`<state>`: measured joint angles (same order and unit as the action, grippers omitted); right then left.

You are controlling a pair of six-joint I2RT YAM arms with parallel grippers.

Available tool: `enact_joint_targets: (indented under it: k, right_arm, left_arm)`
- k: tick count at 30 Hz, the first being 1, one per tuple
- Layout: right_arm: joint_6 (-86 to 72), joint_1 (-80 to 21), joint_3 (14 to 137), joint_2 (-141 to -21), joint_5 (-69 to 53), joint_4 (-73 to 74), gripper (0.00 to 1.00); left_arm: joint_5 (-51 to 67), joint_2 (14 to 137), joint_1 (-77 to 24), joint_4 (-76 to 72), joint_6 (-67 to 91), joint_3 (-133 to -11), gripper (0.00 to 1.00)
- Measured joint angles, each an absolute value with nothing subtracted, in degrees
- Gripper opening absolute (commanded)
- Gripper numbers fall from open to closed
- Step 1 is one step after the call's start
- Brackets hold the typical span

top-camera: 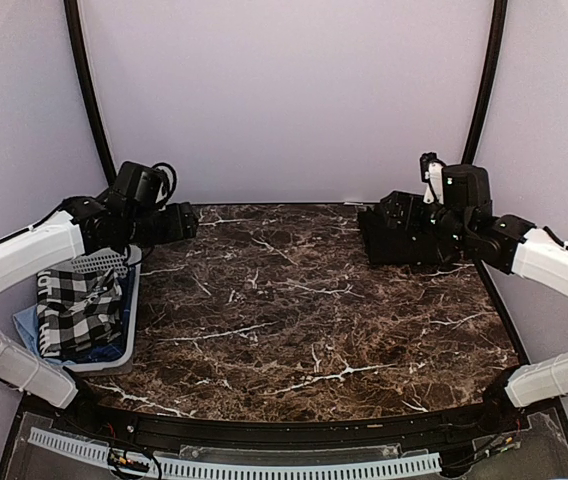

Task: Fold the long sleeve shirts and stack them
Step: Pick up the crumpled shirt from the bin.

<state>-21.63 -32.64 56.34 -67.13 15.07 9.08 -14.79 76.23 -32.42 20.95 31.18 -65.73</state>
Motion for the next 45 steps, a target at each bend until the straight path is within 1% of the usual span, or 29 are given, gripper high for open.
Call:
enact_joint_targets:
  k: [7,11,16,21,25,28,36,41,44,45]
  right_arm:
    - [-19.7,-32.6,56.2,-68.9,12.6,7.7,0.99]
    - [-19.0,-32.6,55.7,-68.9,10.9,6.0,0.99]
    - [-18.9,-32.6,54.6,-68.9,9.1,4.5,0.99]
    - [-18.9,-32.6,54.3,-68.8,8.5,4.1,0.99]
    - [-18.7,-32.6,53.4,-68.0,8.5,3.8,0.99]
    - [-18.7,-32.6,52.6,-67.1,8.5,3.6,0.99]
    - [-18.4,-32.6,52.1,-65.7,9.0,3.4,0.99]
    - [-17.9,-32.6,52.1,-65.6,9.9,3.4,0.99]
    - [-17.8,-32.6,52.1,-65.6,10.2,3.4,0.99]
    - [-17.8,-32.6,52.1,-65.6,10.2,3.4,0.99]
  left_arm:
    - [-24.4,71.6,-25.9,34.9,41.5,-63.8,0.93]
    - [-28.5,66.6,-22.1,41.8,46.5,-61.5,0.97]
    - [-29.0,64.1,-14.9,46.1,48.8,-57.4,0.97]
    - [-25.2,64.1,-7.5,45.9,48.5,-51.6,0.97]
    - [-21.5,63.5,-3.2,44.6,48.7,-45.9,0.93]
    - [-19.1,62.3,-1.7,43.2,48.5,-43.5,0.91]
    - [-14.7,56.0,-2.3,41.0,46.1,-43.5,0.91]
    - [-15.7,54.4,-10.1,42.5,47.4,-44.8,0.89]
    - [-17.0,56.1,-15.3,44.1,49.4,-45.1,0.82]
    - [-17.4,56.9,-16.2,44.7,50.0,-45.1,0.78]
